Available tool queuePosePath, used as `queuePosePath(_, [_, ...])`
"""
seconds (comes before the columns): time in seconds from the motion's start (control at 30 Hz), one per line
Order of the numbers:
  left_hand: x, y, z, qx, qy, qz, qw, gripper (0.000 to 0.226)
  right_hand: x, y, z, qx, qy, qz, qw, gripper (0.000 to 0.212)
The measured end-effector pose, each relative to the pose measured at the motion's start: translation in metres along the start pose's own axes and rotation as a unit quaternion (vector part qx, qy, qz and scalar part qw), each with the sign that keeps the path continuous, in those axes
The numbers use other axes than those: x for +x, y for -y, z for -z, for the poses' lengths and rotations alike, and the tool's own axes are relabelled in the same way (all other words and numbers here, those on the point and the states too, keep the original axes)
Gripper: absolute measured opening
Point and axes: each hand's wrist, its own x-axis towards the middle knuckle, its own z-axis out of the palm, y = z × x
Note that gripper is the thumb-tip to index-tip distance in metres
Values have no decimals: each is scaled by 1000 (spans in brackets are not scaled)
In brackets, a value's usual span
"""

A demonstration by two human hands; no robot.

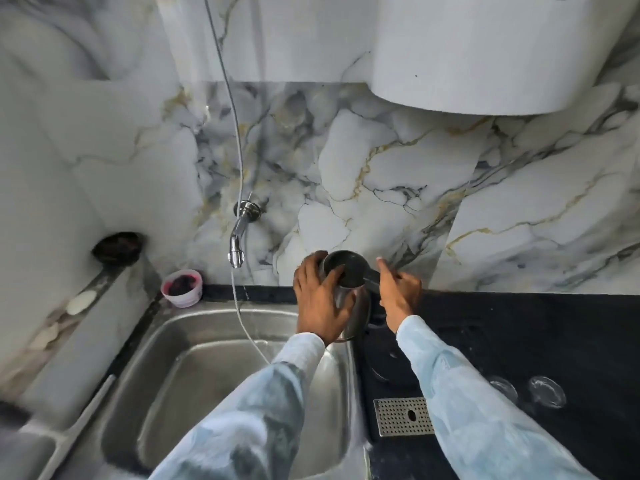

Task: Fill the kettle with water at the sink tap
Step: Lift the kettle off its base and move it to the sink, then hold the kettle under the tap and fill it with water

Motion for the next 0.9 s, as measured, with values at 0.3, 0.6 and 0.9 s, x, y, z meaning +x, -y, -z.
queuePosePath(0.3, [-16,76,51,106,7,126,986,43,-52,-18,-104,-57,53,0,997,69])
queuePosePath(0.6, [-15,134,78,297,67,-64,951,52,-76,-55,-171,-34,61,-74,995,63])
queuePosePath(0.9, [26,183,81,343,152,-403,834,35,-77,-73,-222,24,119,-151,981,42])
